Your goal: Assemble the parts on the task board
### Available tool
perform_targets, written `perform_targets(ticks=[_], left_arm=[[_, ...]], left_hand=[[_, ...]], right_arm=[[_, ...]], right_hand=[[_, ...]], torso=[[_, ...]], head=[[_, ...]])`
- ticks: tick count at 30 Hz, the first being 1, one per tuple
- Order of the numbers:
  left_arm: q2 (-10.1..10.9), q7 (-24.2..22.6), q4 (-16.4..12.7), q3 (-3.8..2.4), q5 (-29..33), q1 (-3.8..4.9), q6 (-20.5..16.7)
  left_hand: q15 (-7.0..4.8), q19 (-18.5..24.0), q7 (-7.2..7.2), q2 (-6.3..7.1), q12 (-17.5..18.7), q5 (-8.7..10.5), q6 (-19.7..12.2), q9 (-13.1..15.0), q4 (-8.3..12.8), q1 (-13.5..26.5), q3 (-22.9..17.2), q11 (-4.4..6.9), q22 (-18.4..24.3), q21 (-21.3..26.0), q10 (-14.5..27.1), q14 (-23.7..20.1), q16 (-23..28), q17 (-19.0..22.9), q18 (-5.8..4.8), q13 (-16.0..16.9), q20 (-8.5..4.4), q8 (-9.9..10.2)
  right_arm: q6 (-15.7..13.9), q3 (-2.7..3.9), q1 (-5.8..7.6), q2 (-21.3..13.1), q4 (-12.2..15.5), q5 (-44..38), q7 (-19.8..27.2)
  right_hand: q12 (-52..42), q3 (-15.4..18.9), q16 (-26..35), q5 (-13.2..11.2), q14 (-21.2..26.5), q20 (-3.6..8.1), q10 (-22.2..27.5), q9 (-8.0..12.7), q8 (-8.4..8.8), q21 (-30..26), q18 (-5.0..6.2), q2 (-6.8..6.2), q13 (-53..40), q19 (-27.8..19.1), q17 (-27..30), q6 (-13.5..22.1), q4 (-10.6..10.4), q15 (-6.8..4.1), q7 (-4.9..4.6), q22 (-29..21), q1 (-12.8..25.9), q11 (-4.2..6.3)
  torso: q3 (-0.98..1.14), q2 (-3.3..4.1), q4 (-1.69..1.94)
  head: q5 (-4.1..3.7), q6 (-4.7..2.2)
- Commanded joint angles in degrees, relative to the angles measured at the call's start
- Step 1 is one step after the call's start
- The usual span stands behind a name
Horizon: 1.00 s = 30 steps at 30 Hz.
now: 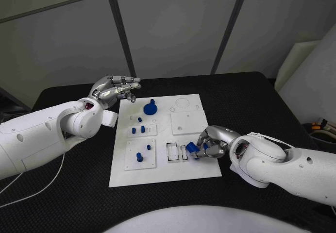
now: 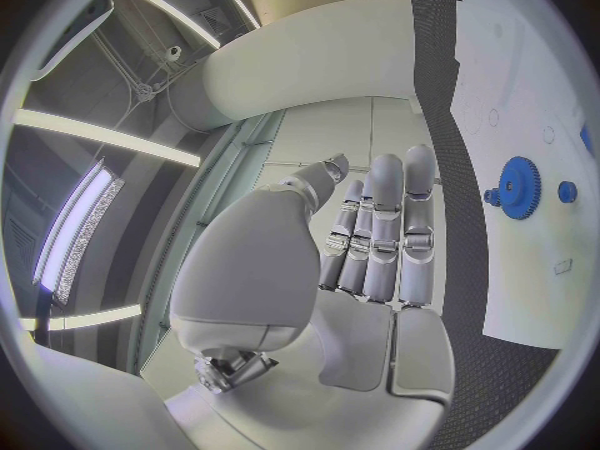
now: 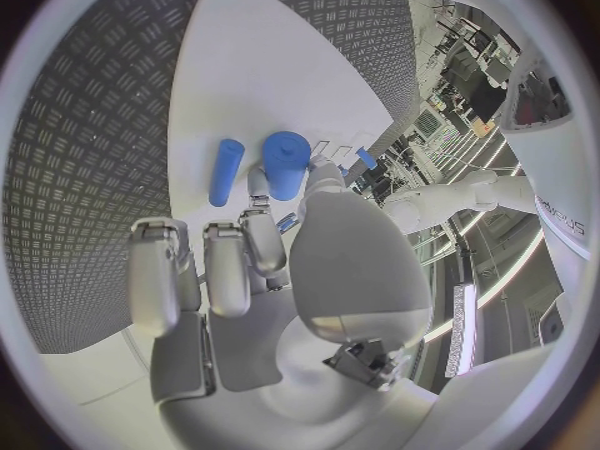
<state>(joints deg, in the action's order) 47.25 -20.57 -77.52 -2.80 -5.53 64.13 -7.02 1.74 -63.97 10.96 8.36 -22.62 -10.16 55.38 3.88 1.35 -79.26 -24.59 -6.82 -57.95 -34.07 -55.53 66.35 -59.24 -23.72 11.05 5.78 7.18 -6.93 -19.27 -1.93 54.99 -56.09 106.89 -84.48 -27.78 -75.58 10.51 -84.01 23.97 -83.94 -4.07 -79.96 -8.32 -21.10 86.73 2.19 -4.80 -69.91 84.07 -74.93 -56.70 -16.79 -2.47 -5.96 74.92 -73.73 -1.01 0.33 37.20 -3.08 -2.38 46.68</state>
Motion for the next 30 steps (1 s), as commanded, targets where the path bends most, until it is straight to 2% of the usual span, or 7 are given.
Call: perform_targets(ticks=[1, 10, 16, 20, 26, 30], left_arm=[[0.1, -0.2, -0.2, -0.04, 0.2, 0.07, 0.8], [0.2, -0.1, -0.3, -0.05, 0.2, 0.07, 1.0], [0.3, 0.0, -0.3, -0.05, 0.2, 0.07, 1.1], [0.3, 0.0, -0.3, -0.05, 0.2, 0.07, 1.2], [0.3, 0.0, -0.1, -0.05, 0.2, 0.07, 1.2], [0.2, 0.1, 0.1, -0.05, 0.2, 0.07, 1.2]], left_hand=[[0.2, 0.2, -0.13, -0.25, -0.4, -0.2, -0.4, 0.0, -0.1, 0.4, 0.4, -0.02, 0.1, 0.2, 0.2, -0.2, 0.2, 0.1, -0.61, -0.1, 0.26, 0.0], [0.23, 0.2, -0.13, -0.33, -0.5, -0.22, -0.3, 0.0, -0.2, 0.5, 0.4, -0.03, 0.1, 0.3, 0.2, -0.3, 0.1, 0.1, -0.61, -0.1, 0.3, -0.1], [0.23, 0.2, -0.13, -0.33, -0.5, -0.22, -0.3, 0.0, -0.2, 0.5, 0.4, -0.03, 0.1, 0.3, 0.2, -0.3, 0.1, 0.1, -0.61, -0.1, 0.3, -0.1], [0.23, 0.2, -0.13, -0.33, -0.5, -0.22, -0.3, 0.0, -0.2, 0.5, 0.4, -0.03, 0.1, 0.3, 0.2, -0.3, 0.1, 0.1, -0.61, -0.1, 0.3, -0.1], [0.23, 0.2, -0.13, -0.33, -0.5, -0.22, -0.3, 0.0, -0.2, 0.5, 0.4, -0.03, 0.1, 0.3, 0.2, -0.3, 0.1, 0.1, -0.61, -0.1, 0.3, -0.1], [0.23, 0.2, -0.13, -0.33, -0.5, -0.22, -0.3, 0.0, -0.2, 0.5, 0.4, -0.03, 0.1, 0.3, 0.2, -0.3, 0.1, 0.1, -0.61, -0.1, 0.3, -0.1]], right_arm=[[1.7, -0.3, -0.42, 0.6, -0.5, -0.1, -0.8], [2.0, -0.3, -0.56, 1.7, -1.4, 0.1, -1.9], [-0.3, -0.3, -0.59, 1.6, -1.1, 0.3, -4.4], [-2.1, -0.29, -0.6, 1.0, -0.3, 4.1, -5.9], [-4.9, -0.26, -0.57, -0.3, 2.1, 9.9, -6.5], [-6.3, -0.22, -0.52, -1.0, 4.1, 13.0, -6.7]], right_hand=[[-0.3, 0.0, -0.4, 0.5, -3.7, 0.32, -0.4, 0.1, -0.25, 0.2, -0.95, 0.85, -0.2, 2.4, -2.8, 0.1, 0.2, -0.32, 0.48, 10.8, -0.2, 0.04], [-0.2, 0.0, -0.4, 1.6, -3.7, 0.38, -0.5, 0.0, -0.64, 0.1, -0.95, 1.32, -0.5, 2.3, -2.9, 0.3, 0.2, -0.37, 0.53, 10.8, -0.7, 0.1], [-0.2, -0.5, -0.5, 6.1, -3.7, 0.53, -0.7, -0.2, -1.49, 0.2, -0.97, 2.26, -1.2, 2.4, -3.2, -0.1, 0.5, -0.58, 0.78, 10.9, -2.8, 0.35], [-0.1, -0.7, -0.5, 9.6, -3.8, 0.71, -0.8, -0.3, -1.72, 0.3, -0.99, 2.8, -1.5, 2.5, -3.3, -0.5, 0.3, -0.76, 0.99, 11.0, -3.7, 0.57], [0.0, -0.7, -0.6, 10.7, -3.8, 0.77, -0.9, -0.3, -1.71, 0.3, -1.0, 3.04, -1.7, 2.5, -3.5, -0.5, 0.2, -0.8, 1.0, 11.1, -3.6, 0.6], [0.1, -0.5, -0.5, 10.8, -3.8, 0.77, -0.9, -0.3, -1.66, 0.3, -1.0, 3.07, -1.7, 2.5, -3.4, -0.5, 0.1, -0.79, 0.96, 11.1, -3.3, 0.57]], torso=[[-0.01, 0.01, 0.01], [-0.02, -0.07, 0.02], [0.02, -0.11, -0.09], [0.03, -0.1, -0.08], [0.03, -0.08, -0.1], [-0.1, -0.07, -0.1]], head=[[0.0, 0.15], [0.02, 0.32], [0.23, 0.2], [0.25, 0.14], [0.28, 0.16], [0.17, 0.1]])
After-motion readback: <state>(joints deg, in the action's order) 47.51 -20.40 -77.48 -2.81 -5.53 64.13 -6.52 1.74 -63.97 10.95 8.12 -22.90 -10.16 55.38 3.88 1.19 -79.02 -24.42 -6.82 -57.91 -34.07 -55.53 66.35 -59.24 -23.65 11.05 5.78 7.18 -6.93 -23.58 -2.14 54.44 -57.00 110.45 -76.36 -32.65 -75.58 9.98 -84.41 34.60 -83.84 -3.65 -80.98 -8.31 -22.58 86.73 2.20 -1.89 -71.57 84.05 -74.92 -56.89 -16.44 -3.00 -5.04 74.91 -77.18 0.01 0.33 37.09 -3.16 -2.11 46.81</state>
